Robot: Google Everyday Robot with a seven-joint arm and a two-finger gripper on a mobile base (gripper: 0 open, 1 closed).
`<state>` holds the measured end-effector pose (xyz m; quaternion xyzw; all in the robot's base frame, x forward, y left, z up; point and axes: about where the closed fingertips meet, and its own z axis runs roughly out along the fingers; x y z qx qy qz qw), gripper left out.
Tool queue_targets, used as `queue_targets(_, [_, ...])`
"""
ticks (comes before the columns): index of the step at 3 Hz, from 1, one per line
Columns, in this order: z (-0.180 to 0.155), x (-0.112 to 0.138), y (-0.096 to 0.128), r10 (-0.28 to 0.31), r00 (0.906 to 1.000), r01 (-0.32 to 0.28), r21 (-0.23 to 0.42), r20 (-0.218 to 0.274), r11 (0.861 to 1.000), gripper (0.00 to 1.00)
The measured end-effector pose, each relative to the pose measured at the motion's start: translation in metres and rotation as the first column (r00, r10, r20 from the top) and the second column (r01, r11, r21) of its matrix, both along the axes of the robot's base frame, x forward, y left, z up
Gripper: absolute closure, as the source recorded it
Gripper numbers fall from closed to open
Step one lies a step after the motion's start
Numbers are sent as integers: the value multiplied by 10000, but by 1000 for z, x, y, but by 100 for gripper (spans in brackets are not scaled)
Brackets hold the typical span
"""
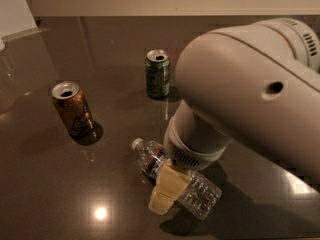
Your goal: Pick water bottle
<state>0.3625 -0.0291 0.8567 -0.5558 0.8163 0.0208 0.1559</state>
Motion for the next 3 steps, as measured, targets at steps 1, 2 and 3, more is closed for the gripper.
queue_targets(1, [-14, 7, -5, -250, 9993, 240, -328, -292, 9992, 18])
queue_targets(2, [-19, 12, -13, -494, 9968, 470, -392, -626, 9981, 41])
queue_targets(3, [-11, 14, -21, -529, 9953, 508, -268, -808, 9983, 64])
